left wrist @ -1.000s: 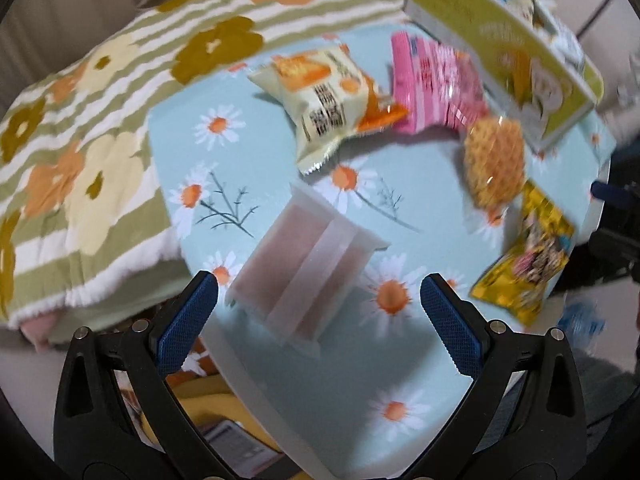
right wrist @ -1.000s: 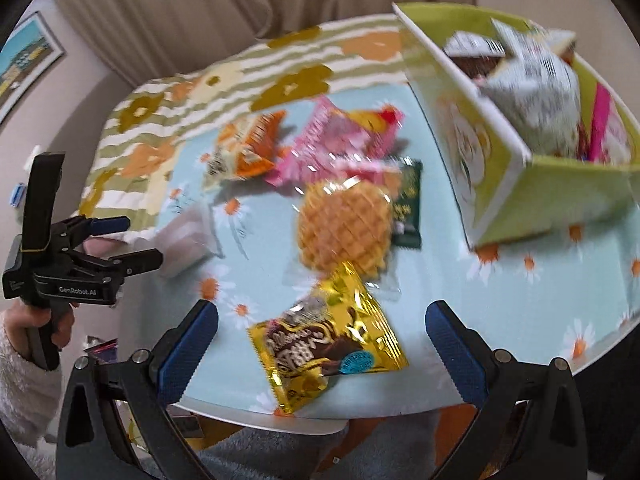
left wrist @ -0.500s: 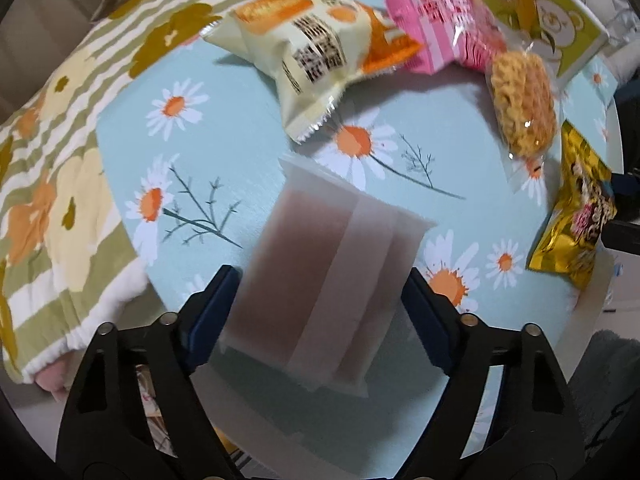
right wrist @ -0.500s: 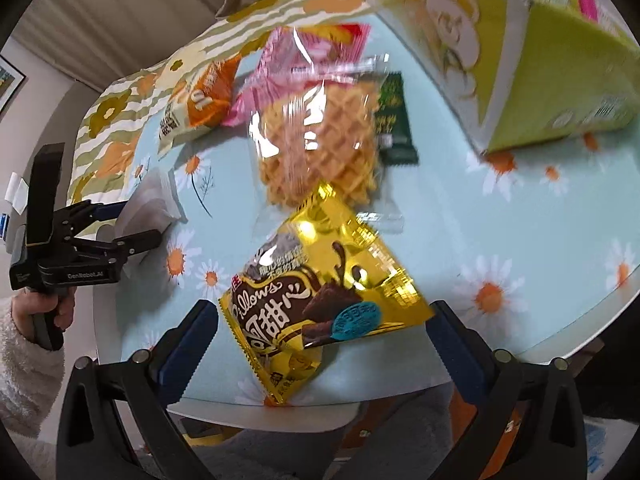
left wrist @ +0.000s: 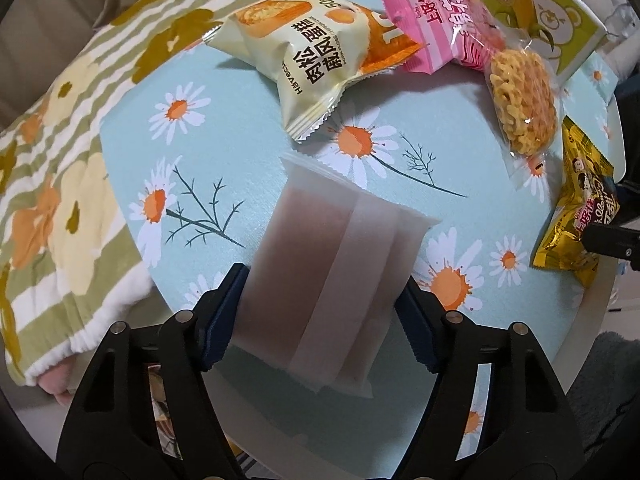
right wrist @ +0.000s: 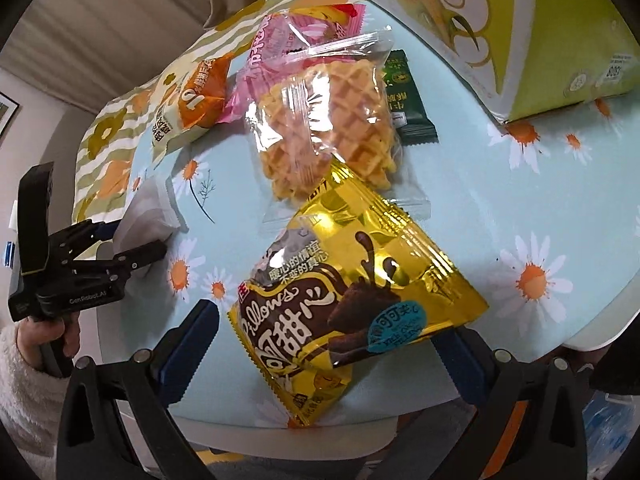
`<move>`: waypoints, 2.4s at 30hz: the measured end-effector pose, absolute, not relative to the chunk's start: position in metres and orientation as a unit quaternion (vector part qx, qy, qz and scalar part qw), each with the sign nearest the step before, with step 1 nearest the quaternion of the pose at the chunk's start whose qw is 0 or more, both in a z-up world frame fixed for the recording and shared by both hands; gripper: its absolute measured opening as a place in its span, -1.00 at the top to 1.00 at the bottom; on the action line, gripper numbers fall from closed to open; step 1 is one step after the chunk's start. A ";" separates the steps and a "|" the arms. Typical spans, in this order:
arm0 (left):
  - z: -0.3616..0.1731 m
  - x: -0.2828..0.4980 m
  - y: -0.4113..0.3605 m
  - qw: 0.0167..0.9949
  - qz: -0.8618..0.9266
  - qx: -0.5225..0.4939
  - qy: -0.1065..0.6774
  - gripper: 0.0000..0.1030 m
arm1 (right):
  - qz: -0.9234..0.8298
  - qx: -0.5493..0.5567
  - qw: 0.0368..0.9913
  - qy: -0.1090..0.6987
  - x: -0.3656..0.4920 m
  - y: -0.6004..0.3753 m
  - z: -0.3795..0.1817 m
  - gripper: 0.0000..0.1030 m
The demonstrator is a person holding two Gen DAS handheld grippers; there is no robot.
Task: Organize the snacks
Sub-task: 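Grasp the white pink-striped packet with left tool while right tool grasps the gold chocolate bag, then carry both held packets over the cardboard box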
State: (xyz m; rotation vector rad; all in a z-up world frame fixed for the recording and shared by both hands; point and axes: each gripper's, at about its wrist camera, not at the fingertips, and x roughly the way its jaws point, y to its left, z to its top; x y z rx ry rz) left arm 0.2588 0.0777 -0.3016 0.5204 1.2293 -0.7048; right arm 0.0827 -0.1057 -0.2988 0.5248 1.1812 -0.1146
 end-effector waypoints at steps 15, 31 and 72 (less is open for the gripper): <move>-0.279 0.261 0.080 0.743 -0.317 0.208 0.551 -0.32 | -0.042 0.201 0.813 0.545 0.104 -0.090 -0.299 -0.09; -0.227 0.250 0.076 0.773 -0.310 0.169 0.526 -0.32 | -0.028 0.181 0.847 0.499 0.106 -0.091 -0.246 -0.07; -0.110 0.232 -0.260 0.823 -0.291 0.056 0.484 -0.32 | 0.048 0.079 0.893 0.441 0.117 -0.389 -0.113 -0.06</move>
